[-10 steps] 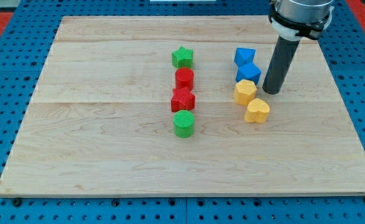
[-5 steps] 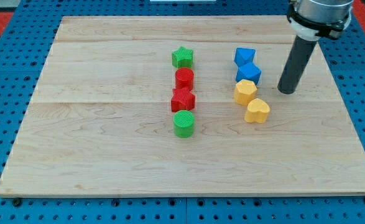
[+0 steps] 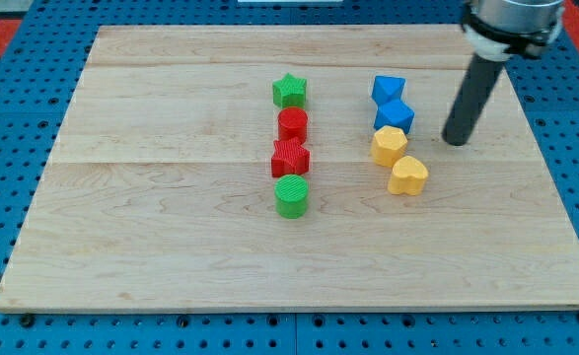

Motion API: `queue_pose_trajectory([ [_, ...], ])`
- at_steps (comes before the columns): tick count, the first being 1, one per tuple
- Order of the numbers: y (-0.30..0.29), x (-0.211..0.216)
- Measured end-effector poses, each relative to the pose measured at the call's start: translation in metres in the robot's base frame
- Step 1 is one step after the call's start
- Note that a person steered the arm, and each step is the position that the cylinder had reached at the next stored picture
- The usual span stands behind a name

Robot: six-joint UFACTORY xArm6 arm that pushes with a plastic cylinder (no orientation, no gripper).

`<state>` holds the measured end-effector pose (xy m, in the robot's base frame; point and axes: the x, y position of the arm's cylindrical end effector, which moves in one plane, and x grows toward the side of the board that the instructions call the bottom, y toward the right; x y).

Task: Push the blue cube and blue triangle a bit up

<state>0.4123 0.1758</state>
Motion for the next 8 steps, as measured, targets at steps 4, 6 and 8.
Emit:
queue_pose_trajectory([
  [4, -0.025, -0.018],
  [6, -0.018, -0.024],
  [8, -0.018, -0.024],
])
